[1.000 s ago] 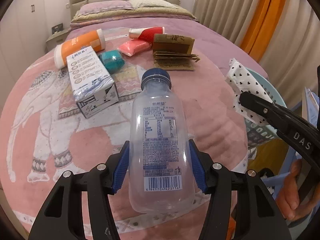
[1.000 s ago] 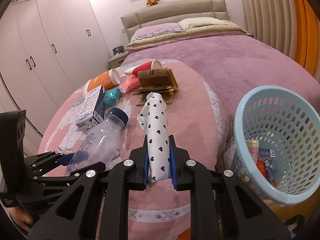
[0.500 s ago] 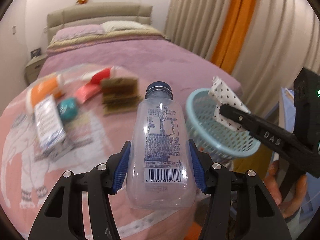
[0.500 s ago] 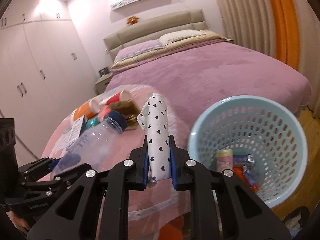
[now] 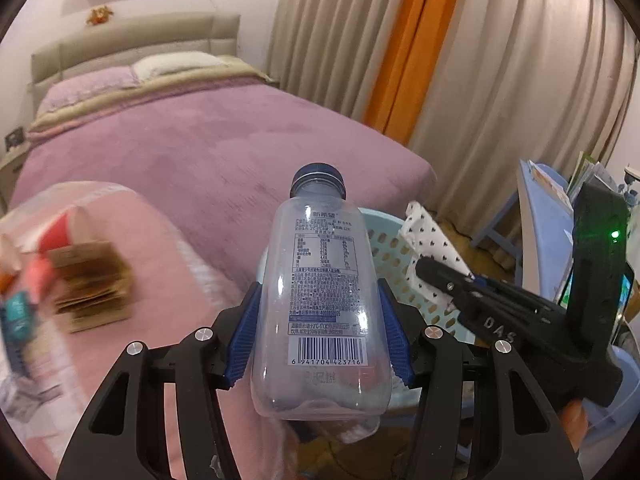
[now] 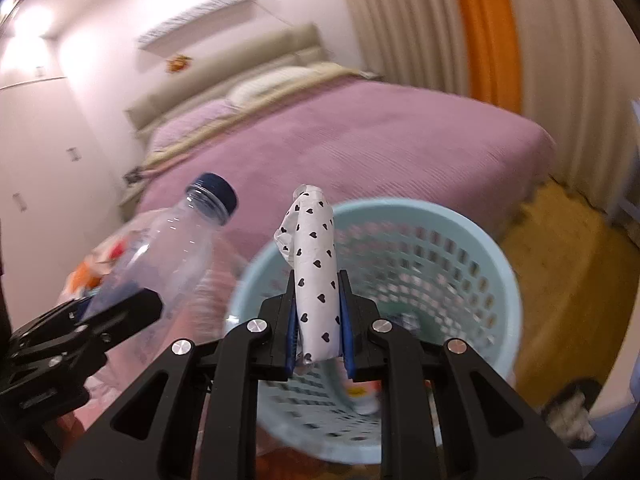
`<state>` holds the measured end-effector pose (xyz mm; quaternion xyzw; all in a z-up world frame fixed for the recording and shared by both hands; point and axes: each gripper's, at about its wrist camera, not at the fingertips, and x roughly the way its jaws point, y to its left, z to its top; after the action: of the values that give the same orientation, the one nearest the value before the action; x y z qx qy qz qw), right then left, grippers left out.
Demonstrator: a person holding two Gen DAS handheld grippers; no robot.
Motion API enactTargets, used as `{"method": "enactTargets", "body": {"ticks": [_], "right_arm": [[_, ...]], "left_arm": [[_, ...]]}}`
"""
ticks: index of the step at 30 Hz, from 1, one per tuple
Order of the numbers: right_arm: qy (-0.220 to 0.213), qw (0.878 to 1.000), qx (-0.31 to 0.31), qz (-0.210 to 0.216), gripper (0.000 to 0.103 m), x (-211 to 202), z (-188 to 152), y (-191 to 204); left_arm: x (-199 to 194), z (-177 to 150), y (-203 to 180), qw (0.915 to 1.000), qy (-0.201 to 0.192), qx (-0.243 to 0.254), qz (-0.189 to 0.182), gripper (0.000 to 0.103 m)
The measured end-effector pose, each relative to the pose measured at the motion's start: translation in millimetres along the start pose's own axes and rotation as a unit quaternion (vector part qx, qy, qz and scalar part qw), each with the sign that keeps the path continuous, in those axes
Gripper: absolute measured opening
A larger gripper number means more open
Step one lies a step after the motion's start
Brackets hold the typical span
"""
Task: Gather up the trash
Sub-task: 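Drop the paper from the right tool while the left tool drops the water bottle into the basket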
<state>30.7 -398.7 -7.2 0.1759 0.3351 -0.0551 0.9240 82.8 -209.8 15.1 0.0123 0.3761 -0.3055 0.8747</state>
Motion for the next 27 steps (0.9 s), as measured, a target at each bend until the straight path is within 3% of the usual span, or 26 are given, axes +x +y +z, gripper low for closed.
{"method": "enactTargets", "body": {"ticks": [8,11,12,13,20,27], "right_arm": [[0.044,0.997,0.049,-0.04,0.017,34,-5,-41],[0.053,0.996,0.06,-0.043,0.025,40,-9,-49],[0.055,0.995,0.062,-0.046,0.035,42,-11,-52],[0.054,0.995,0.063,-0.048,0.044,42,-13,-53],[0.048,0.996,0.06,-0.044,0.045,39,-17,-53],[0.033,0.998,0.037,-0.034,0.045,23,-13,-28]], "left_arm": [[51,3,-14,0.9992,0.04,0.002,-0.008,0.054],[56,3,-15,0.999,0.044,-0.002,-0.009,0.054],[57,3,-16,0.999,0.044,0.0,-0.009,0.055],[56,2,-16,0.999,0.044,0.002,-0.01,0.055],[36,-3,-12,0.9996,0.026,0.006,-0.004,0.057],[0,-3,0,0.9999,-0.004,-0.009,-0.003,0.058]]}}
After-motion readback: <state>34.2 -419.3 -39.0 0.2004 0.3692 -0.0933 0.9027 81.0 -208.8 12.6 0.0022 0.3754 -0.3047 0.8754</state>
